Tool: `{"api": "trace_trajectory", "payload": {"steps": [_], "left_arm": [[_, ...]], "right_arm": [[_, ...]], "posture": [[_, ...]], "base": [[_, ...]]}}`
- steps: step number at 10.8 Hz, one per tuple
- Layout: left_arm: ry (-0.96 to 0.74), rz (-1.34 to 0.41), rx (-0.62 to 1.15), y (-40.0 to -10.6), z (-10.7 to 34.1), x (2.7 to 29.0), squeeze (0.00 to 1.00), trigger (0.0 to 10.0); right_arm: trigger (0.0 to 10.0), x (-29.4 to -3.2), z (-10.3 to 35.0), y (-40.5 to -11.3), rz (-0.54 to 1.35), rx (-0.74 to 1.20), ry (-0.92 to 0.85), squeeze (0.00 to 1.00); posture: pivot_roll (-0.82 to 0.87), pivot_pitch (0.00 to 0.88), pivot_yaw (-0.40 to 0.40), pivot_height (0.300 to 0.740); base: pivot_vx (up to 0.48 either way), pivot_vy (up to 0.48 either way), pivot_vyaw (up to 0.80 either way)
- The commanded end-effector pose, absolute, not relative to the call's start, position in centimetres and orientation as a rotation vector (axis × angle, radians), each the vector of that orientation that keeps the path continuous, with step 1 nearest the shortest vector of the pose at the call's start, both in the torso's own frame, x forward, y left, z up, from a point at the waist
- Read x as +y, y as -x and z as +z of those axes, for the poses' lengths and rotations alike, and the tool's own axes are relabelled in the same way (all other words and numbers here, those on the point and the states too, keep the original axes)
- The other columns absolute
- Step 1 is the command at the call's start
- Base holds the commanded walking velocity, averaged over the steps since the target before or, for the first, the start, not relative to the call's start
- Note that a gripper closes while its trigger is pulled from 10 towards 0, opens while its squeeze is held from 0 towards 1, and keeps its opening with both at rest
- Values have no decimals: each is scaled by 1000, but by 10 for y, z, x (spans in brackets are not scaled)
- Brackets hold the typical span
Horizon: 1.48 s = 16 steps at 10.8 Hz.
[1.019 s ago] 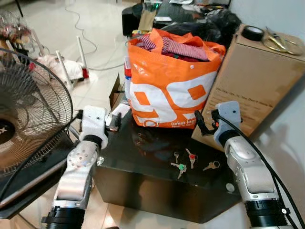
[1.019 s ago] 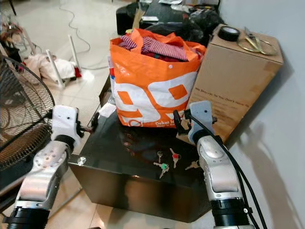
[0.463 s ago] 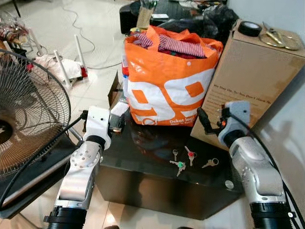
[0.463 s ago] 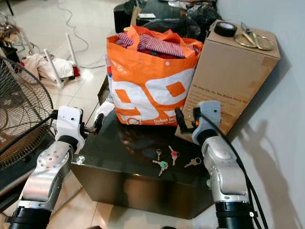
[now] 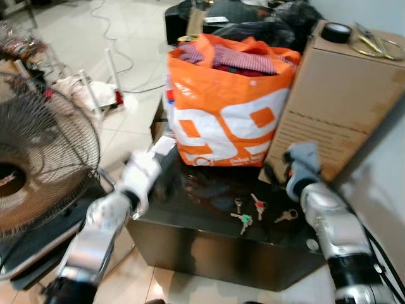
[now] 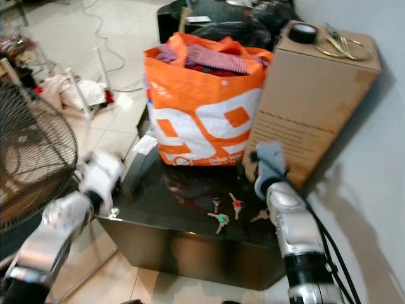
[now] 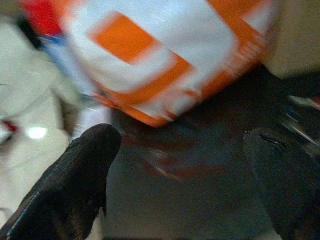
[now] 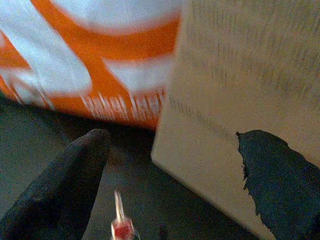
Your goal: Hang keys on a hook
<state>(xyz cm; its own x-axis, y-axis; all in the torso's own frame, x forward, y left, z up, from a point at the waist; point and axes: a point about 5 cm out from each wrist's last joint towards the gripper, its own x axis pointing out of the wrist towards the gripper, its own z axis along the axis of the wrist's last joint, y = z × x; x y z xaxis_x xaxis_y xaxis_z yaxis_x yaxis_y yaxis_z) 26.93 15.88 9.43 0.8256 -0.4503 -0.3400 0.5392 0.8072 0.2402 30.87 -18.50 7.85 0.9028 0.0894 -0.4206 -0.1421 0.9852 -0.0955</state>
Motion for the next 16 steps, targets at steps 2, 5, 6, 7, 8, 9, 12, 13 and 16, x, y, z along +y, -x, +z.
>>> {"api": "trace_trajectory", "payload": {"steps": [2,5,6,7,8,9,12,13,16], "left_arm": [[-363,-647,305,-266,94,155,0,10000],[-388,-747,363,-258,96,163,0,10000],[-375,-799,383,-254,95,163,0,10000],[-371,-825,390,-253,96,163,0,10000],[-369,-846,396,-253,97,162,0,10000],[-373,-857,399,-254,98,161,0,10000],[-370,-865,405,-254,98,163,0,10000],[-369,-865,406,-254,98,163,0,10000],[-367,-870,407,-254,100,163,0,10000]], "right_arm": [[10000,-185,63,-313,158,523,126,0],[10000,-200,27,-310,67,721,136,0],[10000,-205,22,-307,48,759,133,0],[10000,-208,21,-307,33,760,120,0],[10000,-213,19,-306,5,766,121,0],[10000,-217,15,-303,-36,785,111,0],[1647,-217,1,-294,-99,816,-40,0],[2784,-216,-1,-293,-113,805,-91,0],[10000,-213,-4,-293,-148,788,-154,0]], "posture": [[-62,0,4,740],[-36,0,-2,740],[-42,0,4,740],[-48,0,9,740],[-54,0,16,740],[-55,0,16,740],[-52,0,14,740],[-51,0,12,740],[-48,0,18,740]], "base": [[0,0,0],[0,0,0],[0,0,0],[0,0,0],[0,0,0],[0,0,0],[0,0,0],[0,0,0],[0,0,0]]}}
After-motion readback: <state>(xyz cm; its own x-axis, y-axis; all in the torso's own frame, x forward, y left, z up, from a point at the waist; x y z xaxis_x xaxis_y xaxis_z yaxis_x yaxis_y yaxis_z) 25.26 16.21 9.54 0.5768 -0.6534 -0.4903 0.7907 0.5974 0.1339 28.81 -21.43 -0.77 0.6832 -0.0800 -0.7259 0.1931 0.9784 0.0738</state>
